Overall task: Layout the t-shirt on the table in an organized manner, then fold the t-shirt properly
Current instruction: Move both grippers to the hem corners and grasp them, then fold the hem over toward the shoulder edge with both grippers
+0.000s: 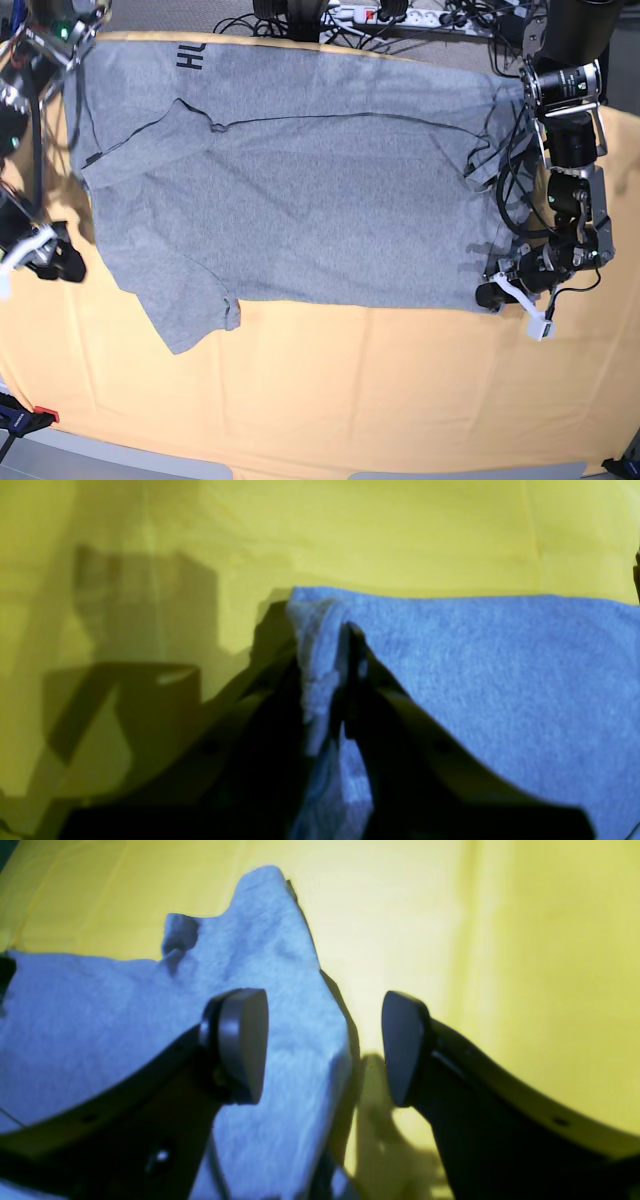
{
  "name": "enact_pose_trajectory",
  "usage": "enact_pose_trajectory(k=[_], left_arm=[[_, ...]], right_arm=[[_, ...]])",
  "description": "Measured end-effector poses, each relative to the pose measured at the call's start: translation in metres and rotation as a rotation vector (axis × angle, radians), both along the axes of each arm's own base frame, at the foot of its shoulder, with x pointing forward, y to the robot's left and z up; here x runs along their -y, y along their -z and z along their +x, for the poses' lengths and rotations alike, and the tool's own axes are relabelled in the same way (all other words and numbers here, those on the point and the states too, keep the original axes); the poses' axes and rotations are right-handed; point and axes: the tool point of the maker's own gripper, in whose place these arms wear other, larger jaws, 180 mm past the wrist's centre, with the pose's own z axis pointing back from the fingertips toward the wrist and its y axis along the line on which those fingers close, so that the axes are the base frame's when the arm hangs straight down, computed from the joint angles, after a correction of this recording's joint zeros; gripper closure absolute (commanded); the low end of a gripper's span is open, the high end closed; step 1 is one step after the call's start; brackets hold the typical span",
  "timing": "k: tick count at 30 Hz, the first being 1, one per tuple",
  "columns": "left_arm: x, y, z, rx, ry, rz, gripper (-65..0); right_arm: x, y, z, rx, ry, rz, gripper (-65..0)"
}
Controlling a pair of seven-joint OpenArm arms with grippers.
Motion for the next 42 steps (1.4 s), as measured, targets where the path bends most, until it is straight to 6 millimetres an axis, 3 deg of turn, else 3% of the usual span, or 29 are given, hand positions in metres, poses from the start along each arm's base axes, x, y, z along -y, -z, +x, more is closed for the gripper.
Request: enact_pose_trajectory(k=[4, 9, 14, 21, 25, 29, 30, 33, 39, 42], left_arm=[[0.000, -0.001, 0.000, 0.002, -0.001, -0.005, 0.0], [0.001, -0.001, 0.000, 0.001, 0.000, -0.011, 0.0], [0.002, -0.002, 0.000, 0.003, -0.001, -0.017, 0.0], [0.004, -0.002, -0.001, -0.005, 0.003, -0.034, 0.0], [0.005, -0.003, -0.001, -0.002, 0.002, -0.041, 0.0], [0.007, -0.004, -0.001, 0.006, 0.019, -0.043, 0.0], [0.007, -0.004, -0.001, 0.007, 0.021, -0.043, 0.0], [0.007, -0.004, -0.001, 0.007, 0.020, -0.043, 0.0], [0.007, -0.008, 0.002, 0.015, 0.021, -0.043, 0.0], [0.008, -0.024, 0.014, 0.053, 0.036, -0.040, 0.0]], right_arm=[[-0.001, 0.035, 0.016, -0.108, 0.025, 0.105, -37.7], [-0.012, 0.069, 0.022, -0.208, 0.050, 0.279, -39.3], [-0.021, 0.079, 0.024, -0.211, 0.068, 0.391, -40.7], [-0.025, 0.083, 0.019, -0.242, 0.049, 0.388, -40.0], [-0.037, 0.088, 0.019, -0.276, -0.003, 0.349, -32.6], [-0.050, 0.088, 0.026, -0.279, -0.053, 0.308, -30.5], [-0.051, 0.089, 0.028, -0.271, -0.051, 0.295, -25.8], [-0.044, 0.094, 0.032, -0.249, -0.027, 0.230, 0.0], [-0.035, 0.088, 0.049, -0.198, -0.012, 0.137, 0.0], [-0.032, 0.076, 0.062, -0.199, -0.020, 0.093, 0.0]])
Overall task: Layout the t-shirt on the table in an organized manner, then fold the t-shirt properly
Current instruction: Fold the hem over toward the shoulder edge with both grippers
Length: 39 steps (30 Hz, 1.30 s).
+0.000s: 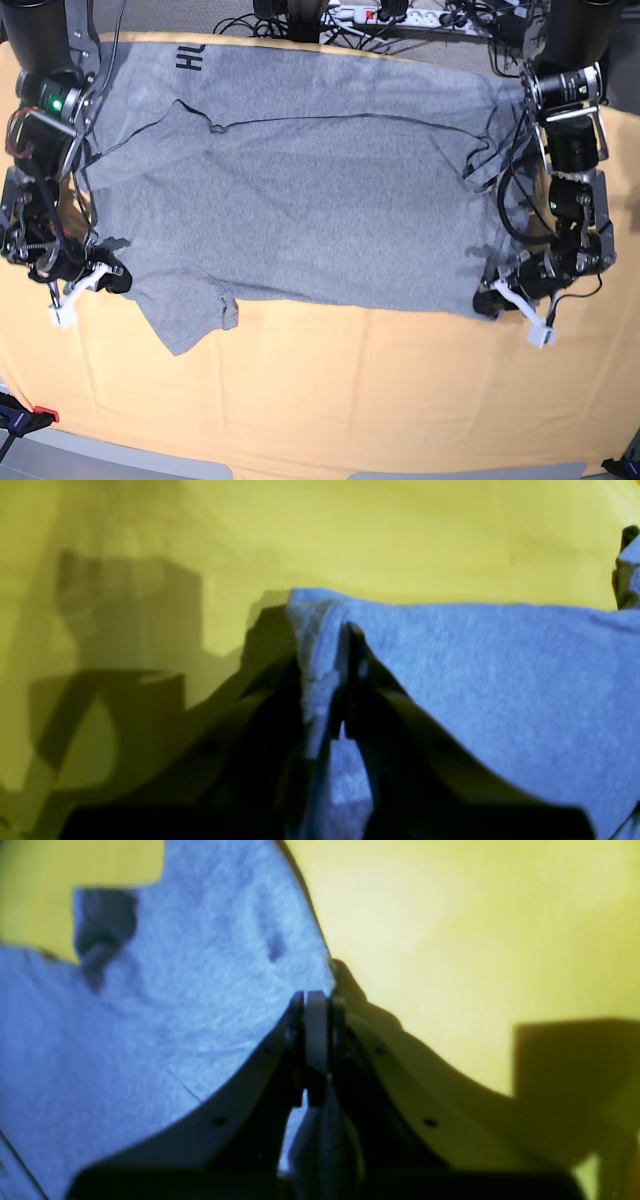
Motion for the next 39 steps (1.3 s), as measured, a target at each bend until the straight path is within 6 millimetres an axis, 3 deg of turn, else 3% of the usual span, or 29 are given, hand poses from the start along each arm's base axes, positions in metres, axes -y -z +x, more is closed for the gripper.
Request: enact_pose_trajectory(k=[9, 17, 19, 22, 24, 30, 33, 39], left_arm=[[0.000, -0.072, 0.046, 0.191, 0.008, 0.020, 0.0], [-0.002, -0.114, 0.067, 0.287, 0.001, 0.034, 0.0], [-0.002, -0.114, 0.067, 0.287, 0.003, 0.035, 0.0], [0.000, -0.098, 0.058, 0.223, 0.022, 0.044, 0.0], [0.010, -0.094, 0.050, 0.227, 0.074, 0.000, 0.0], [0.046, -0.056, 0.010, 0.073, 0.232, -0.111, 0.0], [0.057, -0.053, -0.001, 0.036, 0.274, -0.171, 0.0], [0.061, -0.057, -0.018, -0.010, 0.340, -0.247, 0.0]], right_arm=[[0.004, -0.064, 0.050, 0.136, -0.002, -0.029, 0.0], [0.001, -0.090, 0.068, 0.173, -0.043, -0.089, 0.0], [-0.001, -0.092, 0.071, 0.176, -0.061, -0.114, 0.0], [-0.003, -0.084, 0.066, 0.133, -0.093, -0.146, 0.0], [-0.006, -0.079, 0.060, 0.103, -0.107, -0.129, 0.0], [-0.023, -0.076, 0.046, 0.071, -0.150, -0.031, 0.0], [-0.021, -0.071, 0.033, 0.072, -0.168, -0.083, 0.0], [-0.025, -0.060, -0.003, 0.079, -0.226, -0.202, 0.0]])
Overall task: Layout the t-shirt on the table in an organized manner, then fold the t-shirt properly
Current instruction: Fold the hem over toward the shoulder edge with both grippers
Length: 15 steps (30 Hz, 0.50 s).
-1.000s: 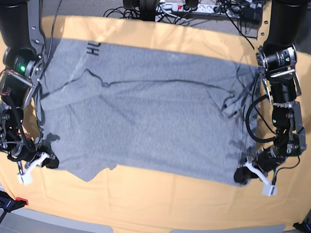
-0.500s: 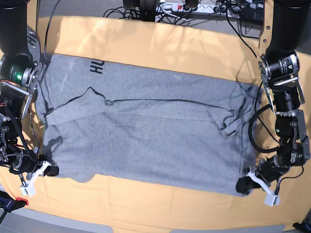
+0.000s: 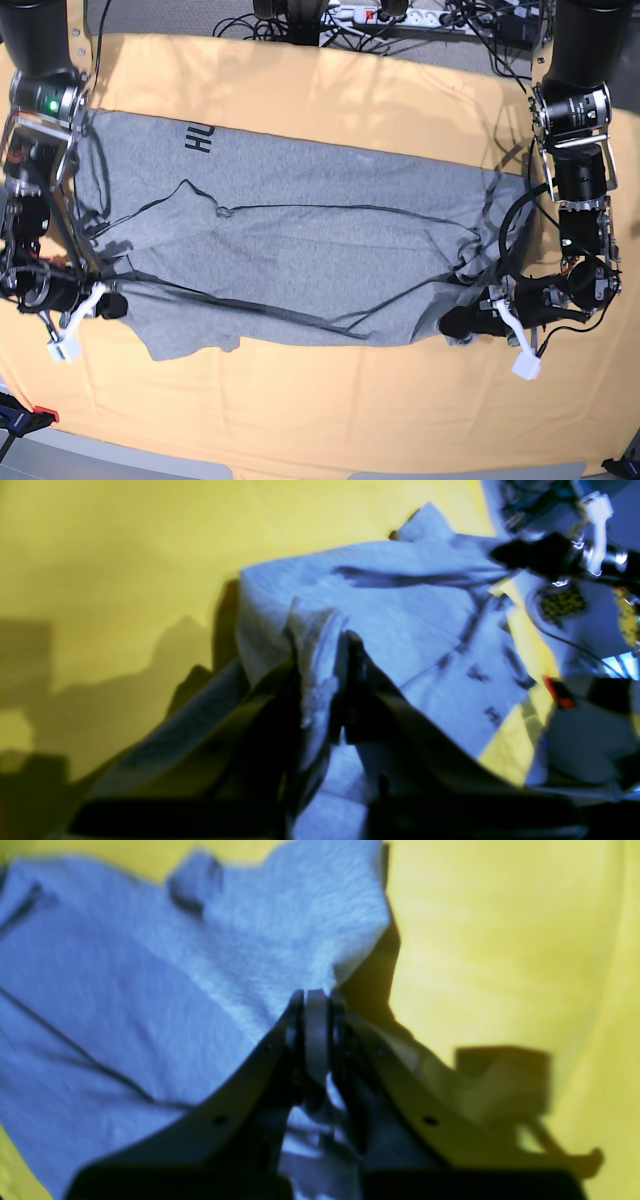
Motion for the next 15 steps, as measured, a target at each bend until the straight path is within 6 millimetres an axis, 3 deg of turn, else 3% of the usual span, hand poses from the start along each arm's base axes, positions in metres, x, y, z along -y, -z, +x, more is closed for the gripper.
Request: enact_pose_trajectory(k=[3, 9, 15], left_arm=[[-0.012, -0.008, -0.002, 0.010, -0.006, -0.010, 0.0], [-0.050, -0.013, -0.005, 0.011, -0.051, 0.057, 0.0], [-0.041, -0.024, -0.016, 0.000, 0.013, -0.022, 0.0]], right_arm=[[0.004, -0.004, -0.010, 0.026, -0.016, -0.067, 0.0], [0.032, -0.014, -0.017, 0.036, 0.003, -0.143, 0.0], [0.027, -0.008, -0.023, -0.006, -0.014, -0.124, 0.0]])
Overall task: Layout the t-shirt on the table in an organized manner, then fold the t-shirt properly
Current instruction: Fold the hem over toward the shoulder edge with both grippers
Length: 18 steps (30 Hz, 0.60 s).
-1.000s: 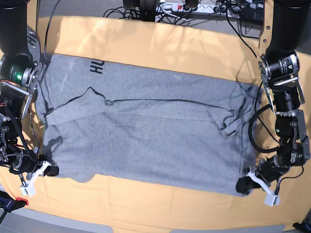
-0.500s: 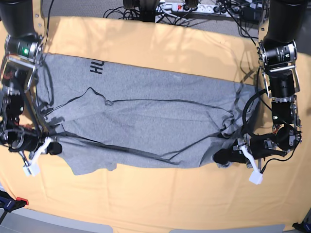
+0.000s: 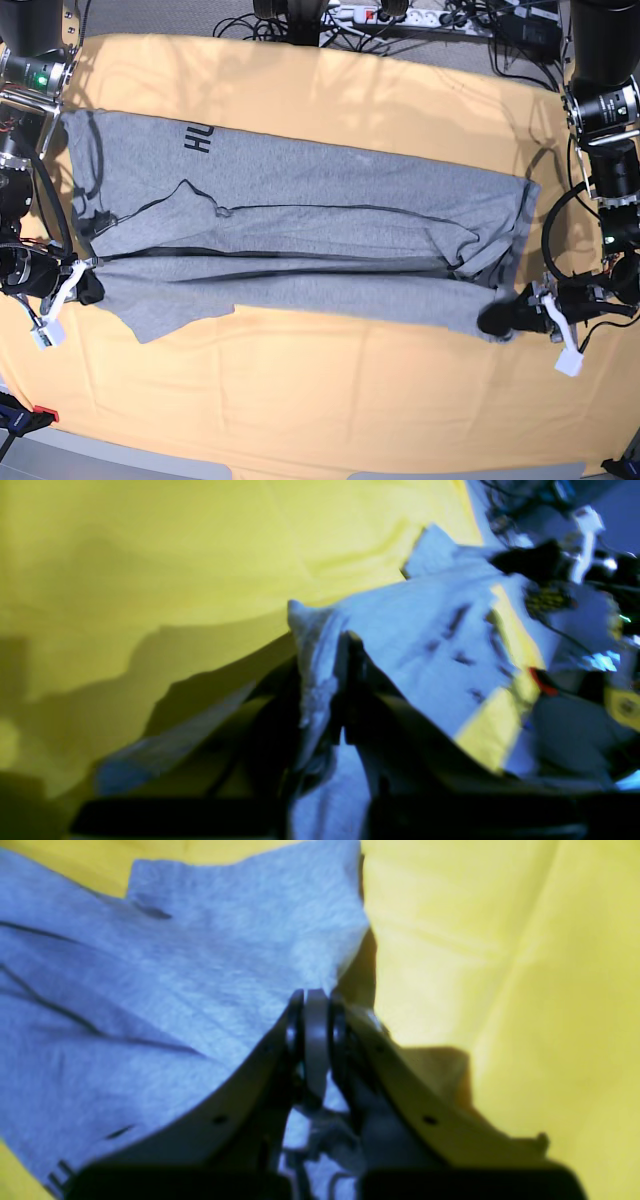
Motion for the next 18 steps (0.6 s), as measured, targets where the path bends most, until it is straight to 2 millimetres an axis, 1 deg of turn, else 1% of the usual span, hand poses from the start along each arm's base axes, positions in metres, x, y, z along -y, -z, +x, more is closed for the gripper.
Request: enact_pose_trajectory(k=[3, 6, 11, 14, 16, 18], left_arm=[[0.006, -0.015, 0.001, 0.034, 0.007, -0.083, 0.0], [0.002, -0.017, 0.002, 0.038, 0.002, -0.073, 0.0], [-0.002, -0.017, 0.001, 0.039, -0.003, -0.063, 0.0], [-0.005, -0.014, -0.002, 0.031, -0.007, -0.056, 0.0], [-0.008, -0.007, -0.007, 0.014, -0.012, -0.050, 0.0], [-0.008, 0.004, -0.013, -0.013, -0.011, -0.050, 0.0]], right_arm=[[-0.008, 0.001, -0.005, -0.027, -0.022, 0.042, 0.0], [-0.011, -0.001, -0.006, -0.029, -0.031, 0.063, 0.0], [-0.009, -0.001, -0.008, -0.042, -0.034, 0.061, 0.0], [-0.008, 0.002, -0.012, -0.065, -0.037, 0.051, 0.0], [-0.007, 0.005, -0.015, -0.087, -0.040, 0.041, 0.0], [-0.010, 0.003, -0.016, -0.089, -0.048, 0.058, 0.0]])
